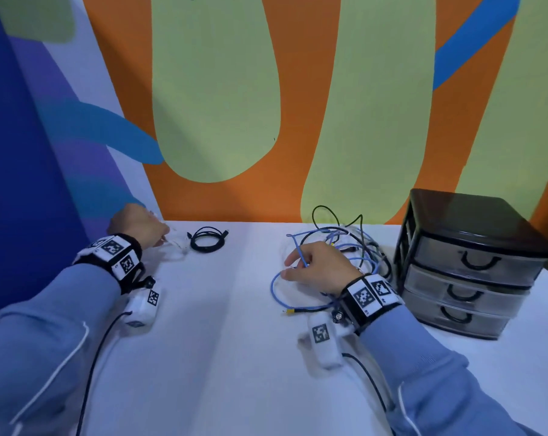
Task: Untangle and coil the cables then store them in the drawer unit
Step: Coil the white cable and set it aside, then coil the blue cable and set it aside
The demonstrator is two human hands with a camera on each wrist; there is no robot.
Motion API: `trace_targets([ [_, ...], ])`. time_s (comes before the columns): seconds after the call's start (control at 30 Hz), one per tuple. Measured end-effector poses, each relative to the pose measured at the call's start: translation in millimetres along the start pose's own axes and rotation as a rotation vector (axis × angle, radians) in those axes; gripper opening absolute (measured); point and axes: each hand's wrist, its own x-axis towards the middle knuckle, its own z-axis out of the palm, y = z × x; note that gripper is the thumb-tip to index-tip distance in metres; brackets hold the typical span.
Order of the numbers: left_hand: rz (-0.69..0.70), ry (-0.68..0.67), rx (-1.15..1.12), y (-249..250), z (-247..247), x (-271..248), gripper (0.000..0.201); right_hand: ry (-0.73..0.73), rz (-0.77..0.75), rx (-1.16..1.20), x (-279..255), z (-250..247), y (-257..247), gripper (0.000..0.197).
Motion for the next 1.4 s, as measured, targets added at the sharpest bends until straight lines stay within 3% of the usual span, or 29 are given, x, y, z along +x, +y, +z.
trace_targets([
  [0.2, 0.02, -0.157, 0.321, -9, 15, 3, 0.022, 0.053, -0.031, 0.109, -2, 9, 5, 0.004],
  [0.4, 0.055, -0.144, 0.368, 0, 0, -8, 0.021, 0.247, -0.098, 0.447, -5, 8, 3, 0.029],
  [0.53, 0.266, -0.069, 0.323, 28, -11, -41, 0.031, 0.331, -0.12, 0.534, -7, 1, -2, 0.044],
  [0.6, 0.417, -0.148, 0.219, 51, -12, -68, 0.04, 0.413, -0.141, 0.449, -5, -2, -2, 0.046],
  [0.73, 0.62, -0.415, -0.08, 102, -1, -113, 0.034, 0.578, -0.212, 0.41, -7, -13, -7, 0.04],
  [0.87, 0.856, -0.482, -0.161, 133, 25, -130, 0.064, 0.465, -0.343, 0.65, -18, -21, -18, 0.043],
  [0.97, 0.994, -0.499, -0.103, 148, 37, -136, 0.049, 0.403, -0.391, 0.725, -24, -25, -26, 0.044],
  [1.07, 1.101, -0.371, -0.146, 156, 38, -134, 0.012, 0.329, -0.371, 0.779, -25, -30, -26, 0.046],
  [1.17, 1.106, -0.134, -0.37, 154, 35, -130, 0.016, 0.187, -0.325, 0.776, -22, -32, -18, 0.045],
  [1.27, 0.969, 0.09, -0.67, 149, 26, -131, 0.016, 0.118, -0.324, 0.636, -19, -30, -11, 0.05],
  [1.4, 0.706, 0.253, -1.058, 135, 10, -108, 0.02, 0.138, -0.278, 0.526, -18, -29, -5, 0.048],
])
